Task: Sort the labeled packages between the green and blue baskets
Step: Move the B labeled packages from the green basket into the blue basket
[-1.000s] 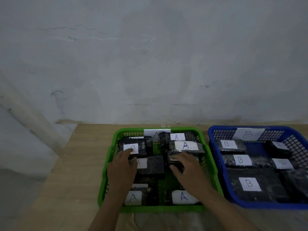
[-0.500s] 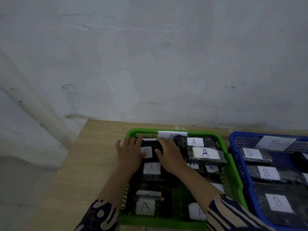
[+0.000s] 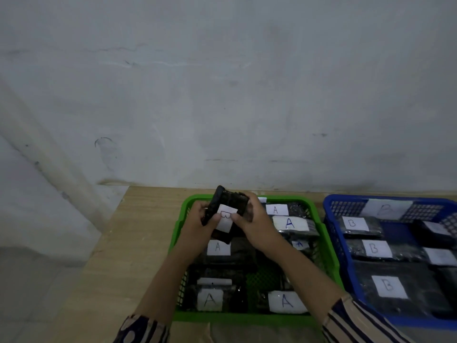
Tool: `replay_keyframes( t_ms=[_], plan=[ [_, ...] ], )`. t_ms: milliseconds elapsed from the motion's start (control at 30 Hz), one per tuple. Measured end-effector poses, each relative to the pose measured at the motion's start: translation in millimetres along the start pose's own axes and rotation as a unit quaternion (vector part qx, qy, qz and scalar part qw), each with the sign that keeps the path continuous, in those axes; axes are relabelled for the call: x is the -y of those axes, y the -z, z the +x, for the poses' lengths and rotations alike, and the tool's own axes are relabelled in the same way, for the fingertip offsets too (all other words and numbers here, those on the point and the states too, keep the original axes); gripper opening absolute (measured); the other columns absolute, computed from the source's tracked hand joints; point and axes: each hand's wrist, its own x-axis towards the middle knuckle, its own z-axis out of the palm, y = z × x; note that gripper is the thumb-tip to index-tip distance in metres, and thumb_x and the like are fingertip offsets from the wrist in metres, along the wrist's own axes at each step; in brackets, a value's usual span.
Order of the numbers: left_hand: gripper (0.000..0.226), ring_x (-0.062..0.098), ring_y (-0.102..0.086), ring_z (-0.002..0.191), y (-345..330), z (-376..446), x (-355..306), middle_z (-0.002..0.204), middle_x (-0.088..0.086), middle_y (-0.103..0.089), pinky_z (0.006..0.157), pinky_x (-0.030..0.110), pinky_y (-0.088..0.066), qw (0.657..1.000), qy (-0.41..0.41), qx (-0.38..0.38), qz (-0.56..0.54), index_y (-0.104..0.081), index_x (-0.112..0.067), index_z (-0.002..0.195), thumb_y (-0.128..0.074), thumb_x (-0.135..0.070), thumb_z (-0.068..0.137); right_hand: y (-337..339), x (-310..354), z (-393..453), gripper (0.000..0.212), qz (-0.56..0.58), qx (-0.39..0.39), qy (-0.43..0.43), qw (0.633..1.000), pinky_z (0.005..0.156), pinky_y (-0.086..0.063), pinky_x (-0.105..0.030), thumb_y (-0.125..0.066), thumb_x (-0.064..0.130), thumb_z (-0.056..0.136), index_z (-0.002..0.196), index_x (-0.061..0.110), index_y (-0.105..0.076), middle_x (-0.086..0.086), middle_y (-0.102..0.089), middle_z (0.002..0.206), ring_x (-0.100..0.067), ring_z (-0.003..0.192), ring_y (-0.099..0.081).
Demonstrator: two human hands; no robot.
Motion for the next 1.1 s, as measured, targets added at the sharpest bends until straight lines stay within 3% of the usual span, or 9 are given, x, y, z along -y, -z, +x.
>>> replay_keyframes(
  t_ms=[167,300,433,567,667,767,867,1000,1100],
  plan=[
    [0.045,0.014,-0.061,0.091,-7,-18,-22,0.098,-0.006,-0.057,0.076,0.025,-0.055,0.995,-0.046,0.063,0.062,-0.047,-0.037,0.118,-0.065,-0.018,0.082,24,11,-27,0.061,-0.105,0.08,0.02,0.991,0.101,-0.026,-0.02,-0.045,0.006,0.093,0.139,0.041,-0.023,0.007,-0.024,0.151,-0.007,0.132,-0.025],
    [0.026,0.024,-0.059,0.101,-21,-32,-33,0.101,0.002,-0.061,0.089,0.045,-0.051,0.995,-0.046,0.068,0.06,-0.055,-0.031,0.104,-0.062,-0.015,0.085,38,14,-48,0.062,-0.089,0.014,0.015,0.996,0.099,-0.042,-0.034,-0.054,0.012,0.09,0.14,0.034,-0.024,-0.01,-0.05,0.132,-0.024,0.125,-0.045],
    [0.019,0.023,-0.061,0.088,-38,-43,-35,0.094,0.011,-0.062,0.07,0.027,-0.05,0.999,-0.015,-0.001,-0.044,-0.05,-0.021,0.094,-0.058,-0.006,0.086,58,8,-69,0.044,-0.16,-0.066,0.036,0.984,0.091,-0.045,-0.034,-0.058,0.021,0.088,0.129,0.025,-0.044,-0.004,-0.055,0.122,-0.021,0.111,-0.053],
    [0.016,0.012,-0.06,0.083,-65,-55,-35,0.095,0.003,-0.062,0.069,0.024,-0.05,0.993,0.038,-0.003,-0.116,-0.044,-0.018,0.095,-0.053,-0.006,0.088,84,1,-92,0.041,-0.041,-0.128,-0.005,0.991,0.077,-0.047,-0.026,-0.055,0.011,0.088,0.126,0.023,-0.046,0.002,-0.052,0.102,-0.014,0.09,-0.055],
    [0.022,0.01,-0.06,0.087,-92,-63,-37,0.094,-0.006,-0.062,0.078,0.032,-0.048,0.988,0.049,0.031,-0.144,-0.047,-0.025,0.088,-0.054,-0.004,0.087,102,-8,-107,0.045,0.032,-0.122,-0.019,0.992,0.069,-0.05,-0.012,-0.054,0.007,0.089,0.129,0.023,-0.042,0.004,-0.056,0.103,-0.009,0.092,-0.057],
    [0.022,0.008,-0.06,0.086,-120,-68,-42,0.094,-0.008,-0.062,0.067,0.022,-0.049,0.987,0.059,0.065,-0.134,-0.046,-0.027,0.087,-0.054,-0.007,0.088,122,-14,-118,0.048,0.068,-0.14,-0.02,0.988,0.062,-0.047,-0.002,-0.052,0.007,0.09,0.13,0.027,-0.037,0.006,-0.054,0.108,0.003,0.091,-0.053],
    [0.022,0.007,-0.061,0.082,-144,-70,-47,0.093,-0.004,-0.062,0.059,0.017,-0.049,0.987,0.065,0.074,-0.125,-0.046,-0.027,0.087,-0.058,-0.009,0.086,146,-18,-126,0.046,0.058,-0.16,-0.024,0.985,0.076,-0.047,-0.008,-0.051,0.006,0.09,0.129,0.029,-0.039,0.008,-0.056,0.113,-0.002,0.101,-0.054],
    [0.024,0.016,-0.06,0.091,-181,-75,-52,0.105,0.005,-0.061,0.072,0.027,-0.051,0.997,0.021,0.07,-0.022,-0.045,-0.027,0.103,-0.059,-0.021,0.086,186,-28,-140,0.043,0.034,-0.219,-0.021,0.975,0.067,-0.048,-0.004,-0.052,0.006,0.09,0.124,0.031,-0.043,0.008,-0.059,0.104,0.002,0.091,-0.056],
    [0.039,0.022,-0.05,0.118,-211,-85,-45,0.128,0.004,-0.055,0.101,0.043,-0.041,0.989,-0.028,0.05,0.136,-0.044,-0.022,0.126,-0.05,-0.035,0.089,219,-39,-155,0.045,-0.007,-0.274,-0.034,0.961,0.066,-0.048,-0.008,-0.053,0.009,0.089,0.127,0.029,-0.043,0.005,-0.058,0.108,0.002,0.089,-0.055]
  ],
)
